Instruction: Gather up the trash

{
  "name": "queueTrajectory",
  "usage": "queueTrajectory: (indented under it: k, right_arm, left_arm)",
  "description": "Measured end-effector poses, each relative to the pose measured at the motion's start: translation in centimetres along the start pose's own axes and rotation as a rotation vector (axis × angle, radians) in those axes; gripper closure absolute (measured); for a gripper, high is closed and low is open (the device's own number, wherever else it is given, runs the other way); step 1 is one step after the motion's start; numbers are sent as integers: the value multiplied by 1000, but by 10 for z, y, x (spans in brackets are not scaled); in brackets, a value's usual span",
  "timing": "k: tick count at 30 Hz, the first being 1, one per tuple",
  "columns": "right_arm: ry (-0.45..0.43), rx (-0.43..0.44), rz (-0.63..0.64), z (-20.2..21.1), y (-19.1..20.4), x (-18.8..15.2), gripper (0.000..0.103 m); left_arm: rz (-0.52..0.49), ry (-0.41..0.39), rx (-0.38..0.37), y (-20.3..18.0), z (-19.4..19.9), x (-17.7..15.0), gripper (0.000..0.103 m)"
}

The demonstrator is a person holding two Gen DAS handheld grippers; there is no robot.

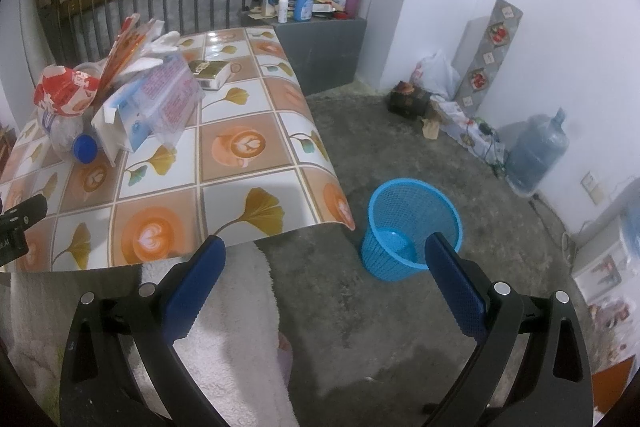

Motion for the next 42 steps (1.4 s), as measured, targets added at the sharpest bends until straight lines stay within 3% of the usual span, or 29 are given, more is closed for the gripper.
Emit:
queueTrajectory:
  k: [42]
  right_arm:
    - [-1,31,-2,0,8,3,8]
  left_arm:
    - [4,-1,13,13,1,0,5]
Point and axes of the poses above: each gripper's, at about its wrist camera, not at the fingertips, and z roughly against the way its jaws point, y to its left, x to its top, the point moved 4 cm from there along -z, roughly the way its jaws point, and after that the axes turned 7 degrees about -z, right-handed, at the moved point
